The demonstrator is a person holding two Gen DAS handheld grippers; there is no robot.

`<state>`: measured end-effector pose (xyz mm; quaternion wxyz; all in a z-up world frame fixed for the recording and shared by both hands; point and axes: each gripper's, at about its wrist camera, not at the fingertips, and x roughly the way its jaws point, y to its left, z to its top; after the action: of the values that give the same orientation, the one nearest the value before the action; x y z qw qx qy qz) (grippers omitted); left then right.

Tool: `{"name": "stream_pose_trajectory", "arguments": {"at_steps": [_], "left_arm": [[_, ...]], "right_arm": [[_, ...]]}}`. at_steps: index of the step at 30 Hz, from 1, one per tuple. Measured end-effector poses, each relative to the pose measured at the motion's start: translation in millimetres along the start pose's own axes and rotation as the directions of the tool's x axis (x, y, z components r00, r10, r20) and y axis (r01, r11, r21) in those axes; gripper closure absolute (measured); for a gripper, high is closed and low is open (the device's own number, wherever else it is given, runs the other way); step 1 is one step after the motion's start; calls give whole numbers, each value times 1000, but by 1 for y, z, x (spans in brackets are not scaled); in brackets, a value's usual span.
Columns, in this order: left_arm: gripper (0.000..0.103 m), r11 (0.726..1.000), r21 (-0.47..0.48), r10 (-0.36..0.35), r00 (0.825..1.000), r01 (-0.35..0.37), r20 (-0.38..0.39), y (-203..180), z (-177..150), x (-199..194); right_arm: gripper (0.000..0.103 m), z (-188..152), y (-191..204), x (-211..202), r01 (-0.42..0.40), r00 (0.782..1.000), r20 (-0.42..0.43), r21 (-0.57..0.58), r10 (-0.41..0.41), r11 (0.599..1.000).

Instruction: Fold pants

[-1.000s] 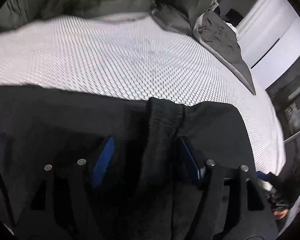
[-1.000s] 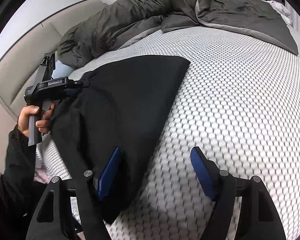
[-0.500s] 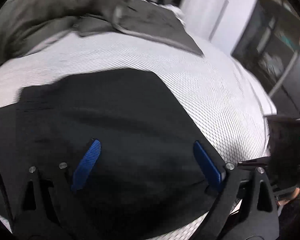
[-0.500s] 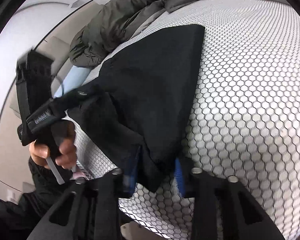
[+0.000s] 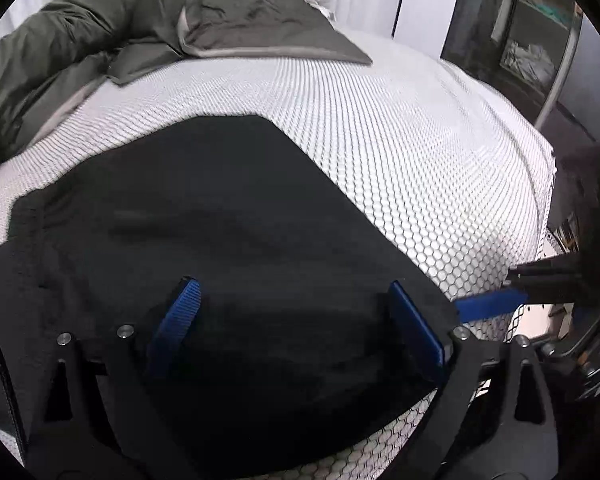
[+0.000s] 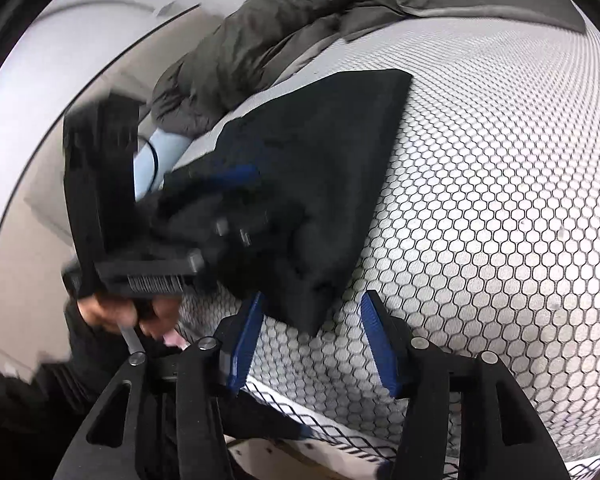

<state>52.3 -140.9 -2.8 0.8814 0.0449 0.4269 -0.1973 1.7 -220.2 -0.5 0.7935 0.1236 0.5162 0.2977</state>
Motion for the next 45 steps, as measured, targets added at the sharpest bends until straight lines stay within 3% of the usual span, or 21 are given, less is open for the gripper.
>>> {"name": "stream_pose_trajectory", "arguments": {"at_steps": [1, 2, 6, 11, 13, 17, 20, 22, 24, 30, 34, 38, 40, 43, 45], "left_arm": [[9, 1000, -11, 10, 1000, -10, -10, -1, 1, 6], [9, 999, -29, 19, 999, -19, -30, -1, 4, 14], [9, 991, -122, 51, 995, -62, -86, 4, 11, 42], [9, 982, -162, 78, 992, -94, -102, -1, 16, 51], [9, 981, -180, 61, 994, -77, -90, 0, 19, 45], [8, 993, -115, 8, 1000, -10, -14, -11, 9, 10], [2, 998, 43, -46, 999, 45, 5, -46, -9, 0], [2, 986, 166, -4, 999, 11, -47, -73, -27, 10], [1, 976, 215, 40, 997, -27, -60, -83, -40, 19], [2, 984, 177, -5, 999, 14, -52, -77, -42, 6], [2, 984, 99, -148, 989, 147, 5, -54, -37, -27], [2, 997, 33, -75, 995, 73, 66, -33, -25, -19], [2, 998, 25, -54, 999, 54, 2, -27, -29, -3], [1, 994, 105, -15, 1000, 15, -2, -32, -38, 0], [2, 994, 111, -22, 1000, 22, -1, -29, -42, -4]], "right_arm": [[64, 1, -1, 3, 2, 1000, 4, 12, -2, 1000], [84, 2, -2, 8, 13, 1000, -2, 20, -13, 1000], [97, 1, 7, 22, 53, 998, -13, -19, -53, 998], [100, -20, 23, 23, 29, 997, -68, -117, -37, 993], [98, -24, 32, 18, 19, 997, -66, -169, -30, 985], [64, -14, 20, -9, 30, 999, 29, -129, -26, 991], [62, -3, -1, -22, 40, 994, 101, -23, -38, 999], [62, 1, -17, -21, 36, 993, 113, 56, -42, 998], [62, 5, -24, -8, 26, 994, 100, 97, -36, 995], [59, 37, -24, 43, -45, 998, 45, 123, 40, 991], [59, 59, -33, 57, -96, 995, 33, 149, 92, 984], [59, 63, -29, 50, -94, 995, 59, 145, 86, 985], [59, 58, -31, 49, -71, 996, 55, 146, 63, 987], [59, 51, -40, 39, -73, 995, 73, 161, 62, 984], [59, 49, -46, 28, -59, 995, 94, 178, 43, 982]]}}
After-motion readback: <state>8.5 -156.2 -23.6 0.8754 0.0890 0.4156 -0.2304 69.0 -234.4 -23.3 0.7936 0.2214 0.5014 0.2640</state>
